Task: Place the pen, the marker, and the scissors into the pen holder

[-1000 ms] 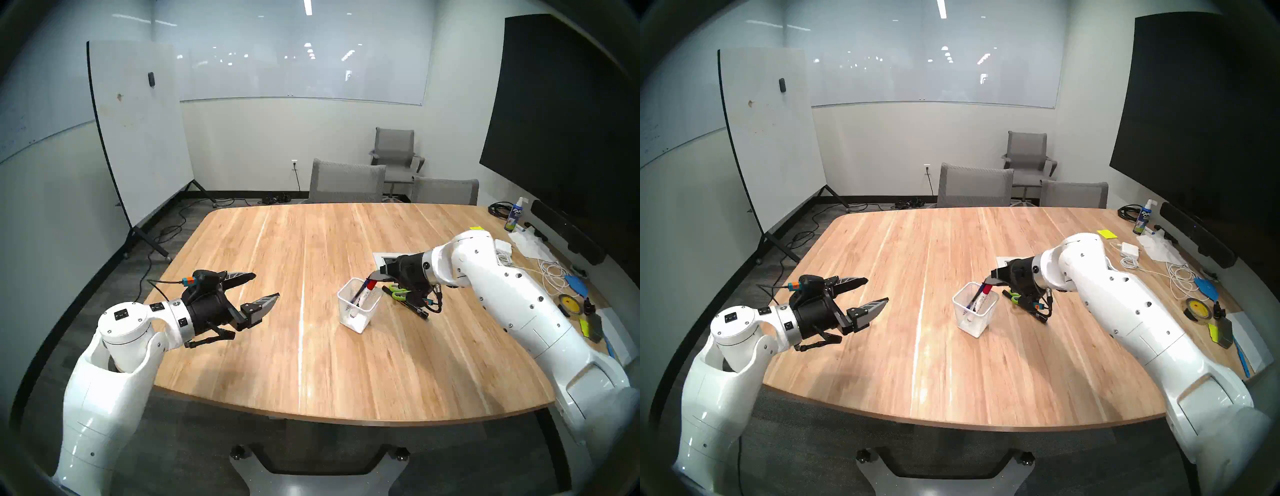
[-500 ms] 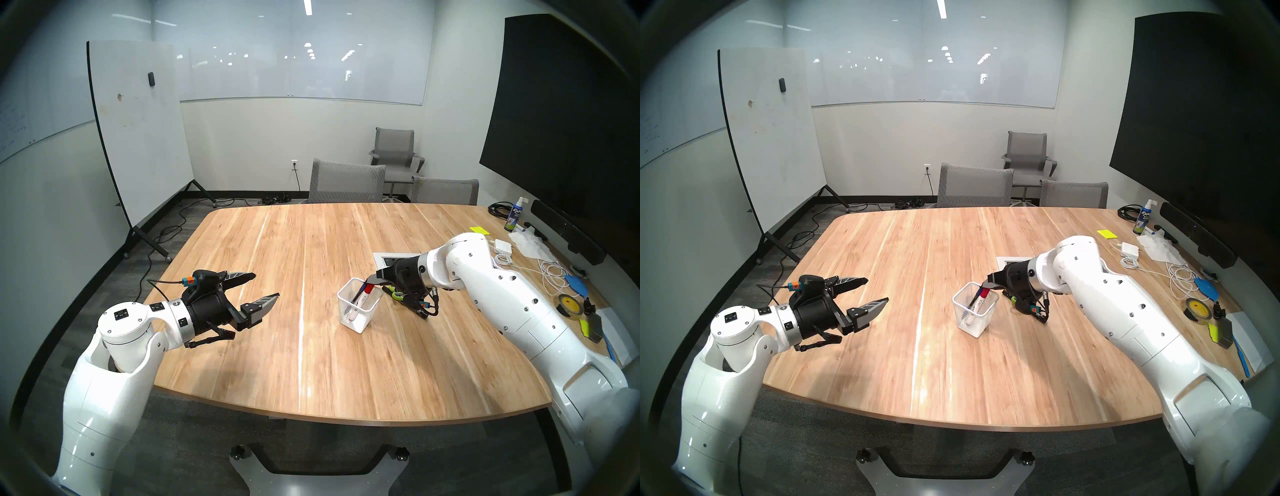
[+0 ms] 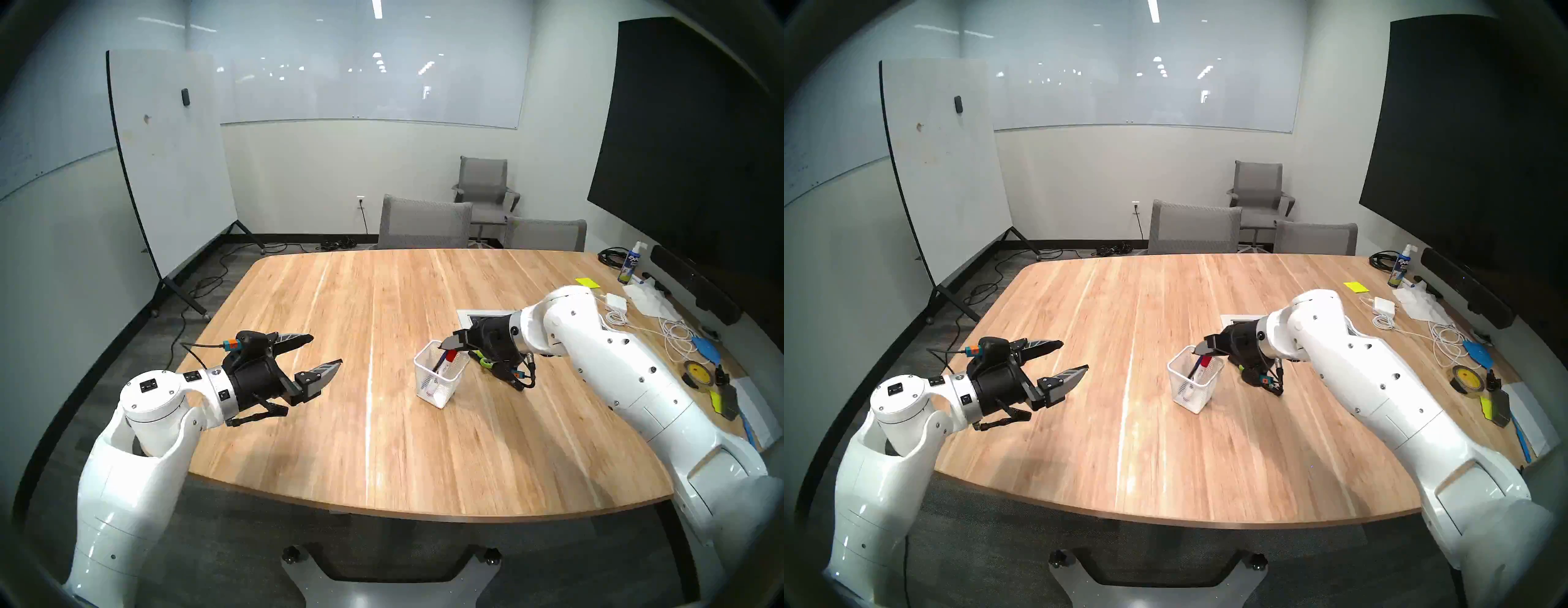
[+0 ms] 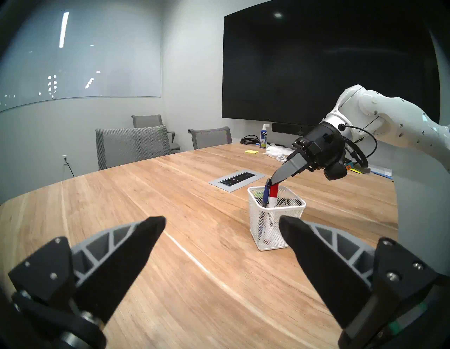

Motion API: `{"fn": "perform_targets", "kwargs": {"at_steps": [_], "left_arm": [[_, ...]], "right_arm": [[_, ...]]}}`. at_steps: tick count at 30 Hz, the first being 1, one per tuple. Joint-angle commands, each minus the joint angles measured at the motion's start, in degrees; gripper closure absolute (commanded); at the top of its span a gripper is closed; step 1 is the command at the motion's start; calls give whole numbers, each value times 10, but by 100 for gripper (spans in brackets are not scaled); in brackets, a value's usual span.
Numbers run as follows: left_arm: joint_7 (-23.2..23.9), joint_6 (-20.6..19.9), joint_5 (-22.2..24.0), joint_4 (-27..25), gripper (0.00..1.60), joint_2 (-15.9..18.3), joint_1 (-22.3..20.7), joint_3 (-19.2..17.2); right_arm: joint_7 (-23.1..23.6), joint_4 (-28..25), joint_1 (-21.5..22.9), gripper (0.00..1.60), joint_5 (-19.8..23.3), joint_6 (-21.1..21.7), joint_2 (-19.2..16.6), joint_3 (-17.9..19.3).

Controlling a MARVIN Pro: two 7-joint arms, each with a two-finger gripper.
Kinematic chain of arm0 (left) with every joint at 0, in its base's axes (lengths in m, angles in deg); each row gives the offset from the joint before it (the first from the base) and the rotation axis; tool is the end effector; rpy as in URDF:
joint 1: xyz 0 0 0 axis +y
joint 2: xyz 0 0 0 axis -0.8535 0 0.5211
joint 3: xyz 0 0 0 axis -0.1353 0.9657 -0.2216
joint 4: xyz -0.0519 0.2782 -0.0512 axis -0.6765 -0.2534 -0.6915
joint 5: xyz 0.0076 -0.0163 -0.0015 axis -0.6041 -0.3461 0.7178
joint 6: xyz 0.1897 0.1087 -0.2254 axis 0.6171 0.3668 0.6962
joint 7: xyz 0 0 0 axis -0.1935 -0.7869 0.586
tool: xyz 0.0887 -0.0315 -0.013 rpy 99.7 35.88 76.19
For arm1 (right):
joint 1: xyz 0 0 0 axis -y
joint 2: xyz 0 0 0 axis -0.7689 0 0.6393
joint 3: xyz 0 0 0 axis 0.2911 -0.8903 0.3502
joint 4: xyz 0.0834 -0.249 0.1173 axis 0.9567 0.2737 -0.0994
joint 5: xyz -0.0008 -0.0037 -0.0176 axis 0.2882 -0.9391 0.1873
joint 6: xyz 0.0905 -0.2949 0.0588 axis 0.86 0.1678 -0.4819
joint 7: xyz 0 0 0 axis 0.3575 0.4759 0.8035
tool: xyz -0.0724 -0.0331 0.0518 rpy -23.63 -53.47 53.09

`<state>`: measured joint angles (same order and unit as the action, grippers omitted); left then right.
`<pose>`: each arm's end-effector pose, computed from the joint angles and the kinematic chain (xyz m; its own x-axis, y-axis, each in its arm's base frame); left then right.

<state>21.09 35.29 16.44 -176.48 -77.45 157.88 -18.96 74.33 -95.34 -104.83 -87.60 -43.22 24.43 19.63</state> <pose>0.3535 0.0542 -0.2168 0.1123 -0.0924 0.9894 -0.7065 -0.7076 0.0141 0.4872 -0.0082 -0.2035 -0.7398 -0.0932 -0.6663 -0.4428 0.8131 0.3779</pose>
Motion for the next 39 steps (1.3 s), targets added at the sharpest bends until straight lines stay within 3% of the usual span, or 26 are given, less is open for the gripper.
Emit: {"fn": "perform_targets", "kwargs": {"at_steps": [1,24,39], "left_arm": [[0,0,0,-9,0,1,-1,-1],[0,0,0,-9,0,1,-1,-1],[0,0,0,-9,0,1,-1,-1]], "right_arm": [[1,-9,10,0,0,0,5,4],[26,-39,-9,0,32,0,-7,52],[65,-53,-53,0,90,0,-20,123]]}}
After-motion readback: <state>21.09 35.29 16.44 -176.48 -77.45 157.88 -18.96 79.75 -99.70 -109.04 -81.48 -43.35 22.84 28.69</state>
